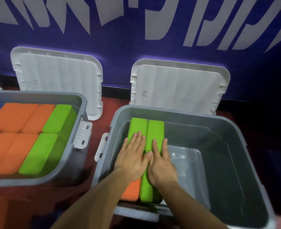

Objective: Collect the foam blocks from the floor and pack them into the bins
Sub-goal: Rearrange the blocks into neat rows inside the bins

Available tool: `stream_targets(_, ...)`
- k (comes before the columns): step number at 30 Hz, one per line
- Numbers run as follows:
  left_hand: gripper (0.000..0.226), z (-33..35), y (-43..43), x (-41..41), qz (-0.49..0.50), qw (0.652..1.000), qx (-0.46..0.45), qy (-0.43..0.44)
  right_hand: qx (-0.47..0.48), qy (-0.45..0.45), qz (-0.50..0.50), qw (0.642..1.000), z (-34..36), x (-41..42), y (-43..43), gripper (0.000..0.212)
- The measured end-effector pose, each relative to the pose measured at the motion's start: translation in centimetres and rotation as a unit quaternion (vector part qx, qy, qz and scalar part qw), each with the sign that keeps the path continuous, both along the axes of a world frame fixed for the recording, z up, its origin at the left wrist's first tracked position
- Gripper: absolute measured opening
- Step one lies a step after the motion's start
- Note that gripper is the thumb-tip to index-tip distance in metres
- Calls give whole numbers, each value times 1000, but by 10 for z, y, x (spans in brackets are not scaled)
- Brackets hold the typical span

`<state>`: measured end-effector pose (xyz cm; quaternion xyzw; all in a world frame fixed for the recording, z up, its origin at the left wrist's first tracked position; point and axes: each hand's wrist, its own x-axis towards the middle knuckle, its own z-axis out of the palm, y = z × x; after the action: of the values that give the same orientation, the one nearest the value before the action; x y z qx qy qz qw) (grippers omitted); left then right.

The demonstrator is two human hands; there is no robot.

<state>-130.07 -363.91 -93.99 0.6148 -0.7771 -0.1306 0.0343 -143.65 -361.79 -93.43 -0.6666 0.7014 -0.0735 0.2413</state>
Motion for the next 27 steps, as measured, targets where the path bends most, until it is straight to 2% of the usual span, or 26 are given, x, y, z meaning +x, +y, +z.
stream_targets(9,82,1,-1,-4,3,999,21,-33,57,19,-2,998,8,-2,-5,57)
stream_targets(12,69,16,1,-4,2,997,59,-47,46,39,17,998,31,-7,4,55)
stream_targets(14,62,37,8,1,10,998,65,-18,24,32,16,999,48,-11,14,55)
stream_targets(17,59,80,24,11,35,999,12,13,9,-40,5,999,70,-11,22,55)
stream_targets(24,66,173,109,59,69,995,-63,-36,-96,-201,91,971,144,59,75,59)
stream_targets(27,82,203,159,98,136,985,-95,-49,-82,-253,111,958,170,102,113,55)
